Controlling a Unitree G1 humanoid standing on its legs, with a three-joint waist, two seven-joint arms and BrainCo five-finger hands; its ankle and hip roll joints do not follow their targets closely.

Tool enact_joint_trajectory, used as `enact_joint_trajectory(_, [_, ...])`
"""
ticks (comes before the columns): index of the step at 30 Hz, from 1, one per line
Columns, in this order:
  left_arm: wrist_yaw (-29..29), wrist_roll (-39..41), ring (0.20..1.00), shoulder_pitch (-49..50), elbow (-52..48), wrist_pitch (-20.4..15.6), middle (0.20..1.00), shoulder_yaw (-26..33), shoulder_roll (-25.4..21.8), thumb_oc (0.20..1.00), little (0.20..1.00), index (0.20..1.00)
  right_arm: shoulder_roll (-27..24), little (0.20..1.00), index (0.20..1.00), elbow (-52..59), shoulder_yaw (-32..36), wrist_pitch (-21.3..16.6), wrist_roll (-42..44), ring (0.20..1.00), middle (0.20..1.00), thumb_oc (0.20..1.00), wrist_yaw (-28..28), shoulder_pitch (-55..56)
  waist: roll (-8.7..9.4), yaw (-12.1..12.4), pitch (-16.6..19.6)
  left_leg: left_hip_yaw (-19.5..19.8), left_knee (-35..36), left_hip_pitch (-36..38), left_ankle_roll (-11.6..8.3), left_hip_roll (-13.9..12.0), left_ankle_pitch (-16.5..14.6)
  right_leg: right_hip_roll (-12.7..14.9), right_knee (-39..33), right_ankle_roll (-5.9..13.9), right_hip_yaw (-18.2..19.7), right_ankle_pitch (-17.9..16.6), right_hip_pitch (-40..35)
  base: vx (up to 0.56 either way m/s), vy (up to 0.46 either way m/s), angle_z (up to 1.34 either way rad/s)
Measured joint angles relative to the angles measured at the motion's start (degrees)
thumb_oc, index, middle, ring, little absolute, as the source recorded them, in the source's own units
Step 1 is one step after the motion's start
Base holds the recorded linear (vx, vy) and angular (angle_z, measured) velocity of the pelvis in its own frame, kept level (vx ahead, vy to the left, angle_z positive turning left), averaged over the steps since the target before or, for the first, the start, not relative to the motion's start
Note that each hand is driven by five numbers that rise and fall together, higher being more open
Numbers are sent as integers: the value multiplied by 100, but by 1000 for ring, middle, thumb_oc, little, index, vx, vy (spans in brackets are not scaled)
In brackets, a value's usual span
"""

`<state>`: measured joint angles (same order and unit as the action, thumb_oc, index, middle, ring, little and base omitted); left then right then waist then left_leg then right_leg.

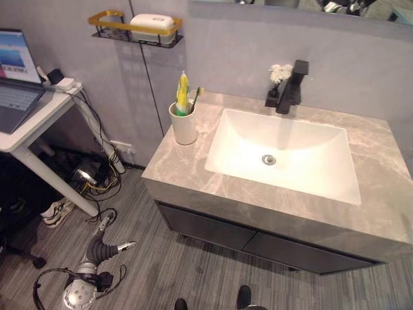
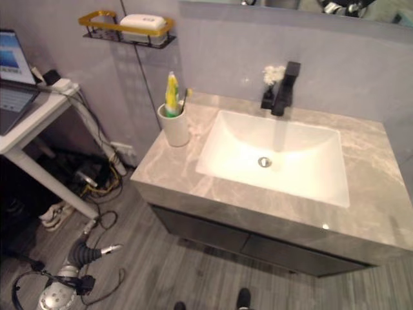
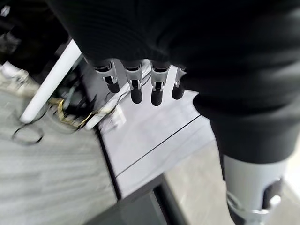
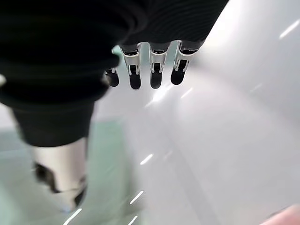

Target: Put brush and paste in cup on sink, flatten towel.

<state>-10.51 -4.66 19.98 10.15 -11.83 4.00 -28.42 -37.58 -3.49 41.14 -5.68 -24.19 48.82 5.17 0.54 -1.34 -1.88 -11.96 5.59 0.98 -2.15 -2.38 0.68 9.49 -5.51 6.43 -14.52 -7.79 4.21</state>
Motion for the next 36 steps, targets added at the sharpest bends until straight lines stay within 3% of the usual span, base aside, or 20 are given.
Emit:
enact_joint_trajectory(1, [-77, 5, 1000, -59, -23, 2, 1000, 3, 30, 1000, 1000, 1000, 136, 1000, 1000, 31, -19, 22, 172, 1000, 1000, 1000, 163, 6, -127, -109, 92, -20, -3, 35, 22, 18, -19, 14, 1, 11, 22, -3, 3, 15, 31, -16])
enact_joint_trajectory(4, [-309, 21, 1000, -164, -99, -2, 1000, 102, 287, 1000, 1000, 1000, 811, 1000, 1000, 21, -18, -37, 445, 1000, 1000, 1000, 460, 94, -165, -133, 135, -137, -1, 100, 8, 19, -19, -3, 0, 21, 141, -17, 14, 8, 30, -16])
enact_joint_trajectory(7, [-493, 27, 1000, -174, -329, -5, 1000, 240, 434, 1000, 1000, 1000, 1176, 1000, 1000, -9, -29, -32, 477, 1000, 1000, 1000, 498, 492, -177, -120, 140, -145, 1, 87, 8, 21, -19, 0, 1, 26, 148, -24, 29, 7, 28, -5])
enact_joint_trajectory(14, [-704, 31, 1000, -180, -527, -17, 1000, 348, 383, 1000, 1000, 1000, 1229, 1000, 1000, -1689, -450, 193, 828, 1000, 1000, 1000, 787, 781, 129, -281, 43, -197, 1, 210, 22, 36, -28, -6, 41, 30, 213, -45, -51, 24, 86, -5])
enact_joint_trajectory(18, [-734, 218, 1000, -268, -526, -16, 1000, 188, 366, 1000, 1000, 1000, 1443, 1000, 1000, -3392, -1013, 5, 2095, 1000, 1000, 1000, 637, 188, 402, -231, 37, -453, 1, 435, 34, 62, -52, -22, 5, 8, 471, -119, -127, -20, 100, -30])
enact_joint_trajectory(19, [-734, 238, 1000, -316, -526, -15, 1000, 152, 366, 1000, 1000, 1000, 1528, 1000, 1000, -3664, -1048, -198, 2520, 1000, 1000, 1000, 515, 111, 443, -242, 14, -472, -1, 476, 39, 77, -54, -20, 14, 16, 492, -131, -142, -38, 152, -29])
enact_joint_trajectory(20, [-727, 243, 1000, -404, -526, -13, 1000, 99, 361, 1000, 1000, 1000, 1671, 1000, 1000, -4123, -1149, -335, 3424, 1000, 1000, 1000, 53, 46, 492, -201, -35, -596, 2, 545, 52, 87, -82, -7, 0, 48, 610, -147, -163, -40, 107, -30])
enact_joint_trajectory(22, [-721, 254, 1000, -485, -526, -7, 1000, -5, 298, 1000, 1000, 1000, 1725, 1000, 1000, -4896, -1314, -561, 4017, 1000, 1000, 1000, -406, -12, 552, -149, -92, -600, 6, 598, 93, 124, -124, 27, 13, 71, 615, -144, -241, -44, 87, -13])
enact_joint_trajectory(24, [-676, 255, 1000, -522, -551, -5, 1000, -85, 185, 1000, 1000, 1000, 1929, 1000, 1000, -5562, -1613, -474, 4697, 1000, 1000, 1000, -1046, 121, 606, -106, -115, -606, 7, 605, 116, 153, -131, 79, -1, 93, 617, -125, -245, -49, 92, 2])
enact_joint_trajectory(26, [-668, 283, 1000, -545, -551, -2, 1000, -112, 209, 1000, 1000, 1000, 2059, 1000, 1000, -6061, -1661, -457, 5007, 1000, 1000, 1000, -1336, 129, 635, -106, -139, -596, 5, 606, 121, 199, -141, 122, 42, 121, 595, -115, -254, -51, 77, 7])
enact_joint_trajectory(27, [-668, 558, 1000, -794, -483, 37, 1000, -249, 256, 1000, 1000, 1000, 2020, 1000, 1000, -6785, -1689, -322, 5624, 1000, 1000, 1000, -1779, 2, 657, -70, -154, -557, 4, 610, 161, 221, -126, 161, 50, 150, 539, -150, -287, -51, 83, 13])
enact_joint_trajectory(31, [-422, 685, 1000, -1196, -634, 56, 1000, -947, 212, 1000, 1000, 1000, 2402, 1000, 1000, -7650, -2213, 63, 5936, 1000, 1000, 1000, -2596, -149, 705, 39, -384, -442, 5, 702, 196, 308, -140, 260, 54, 188, 443, -239, -428, -42, 109, 16])
enact_joint_trajectory(36, [-71, 666, 1000, -1389, -1035, -9, 1000, -1126, 180, 1000, 1000, 1000, 2899, 1000, 1000, -7748, -2971, 317, 5586, 1000, 1000, 1000, -3211, -180, 644, -6, -613, -447, 7, 705, 307, 435, -167, 366, 484, 210, 483, -229, -203, -14, 107, -1])
